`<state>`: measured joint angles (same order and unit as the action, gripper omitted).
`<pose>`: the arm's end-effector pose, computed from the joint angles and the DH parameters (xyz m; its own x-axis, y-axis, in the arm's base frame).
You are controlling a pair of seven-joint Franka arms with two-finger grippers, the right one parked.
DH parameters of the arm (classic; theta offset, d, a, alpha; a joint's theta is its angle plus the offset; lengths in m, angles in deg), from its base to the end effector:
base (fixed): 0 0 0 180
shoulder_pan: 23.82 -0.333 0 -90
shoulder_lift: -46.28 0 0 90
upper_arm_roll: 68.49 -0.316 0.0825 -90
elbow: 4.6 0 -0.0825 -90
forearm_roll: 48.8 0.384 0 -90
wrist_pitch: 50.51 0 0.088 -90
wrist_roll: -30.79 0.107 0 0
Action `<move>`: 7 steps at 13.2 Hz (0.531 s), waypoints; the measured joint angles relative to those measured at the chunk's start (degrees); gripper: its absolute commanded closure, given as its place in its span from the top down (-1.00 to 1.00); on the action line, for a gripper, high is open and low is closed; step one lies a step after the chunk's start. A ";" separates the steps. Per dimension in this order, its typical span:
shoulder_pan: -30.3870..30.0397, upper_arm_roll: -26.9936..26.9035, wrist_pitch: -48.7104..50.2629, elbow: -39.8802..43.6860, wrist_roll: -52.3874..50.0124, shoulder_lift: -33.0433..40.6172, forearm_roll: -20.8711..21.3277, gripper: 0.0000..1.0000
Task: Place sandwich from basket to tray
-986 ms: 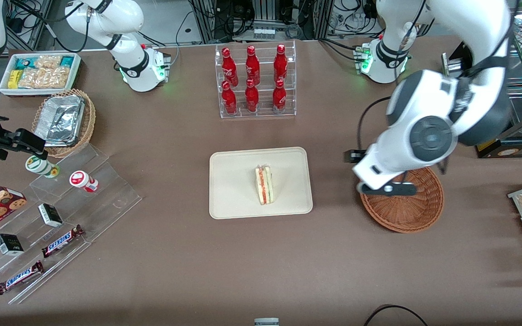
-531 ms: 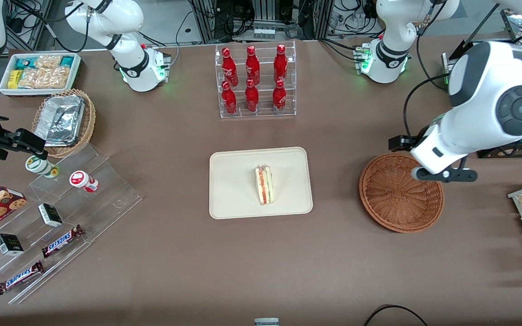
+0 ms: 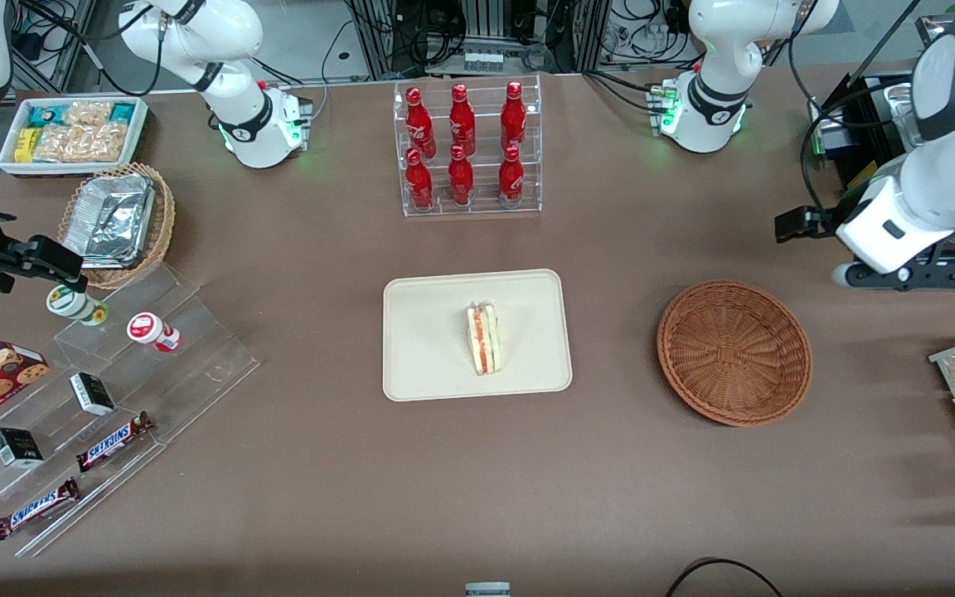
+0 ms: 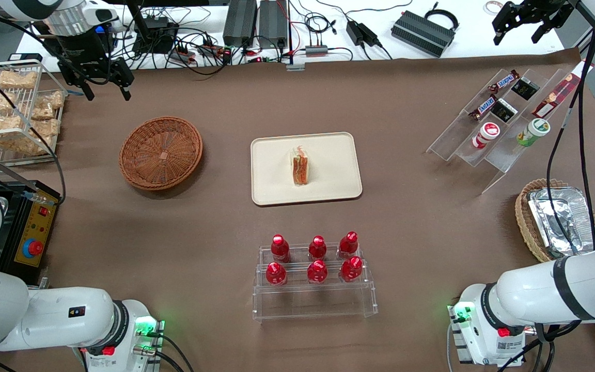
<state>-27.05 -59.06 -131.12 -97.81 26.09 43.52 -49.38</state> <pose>0.5414 -0.0581 0.5606 0.9640 -0.0259 -0.2648 -0.0279 -0.9996 -0.0038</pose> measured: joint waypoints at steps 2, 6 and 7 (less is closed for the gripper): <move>0.00 -0.34 0.72 0.02 0.00 0.97 0.01 1.00; 2.96 -5.11 2.63 2.21 0.00 2.07 0.01 1.00; 3.35 -5.83 3.37 2.97 0.00 2.22 0.01 1.00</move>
<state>-23.70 -64.89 -127.75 -94.84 26.09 45.73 -49.37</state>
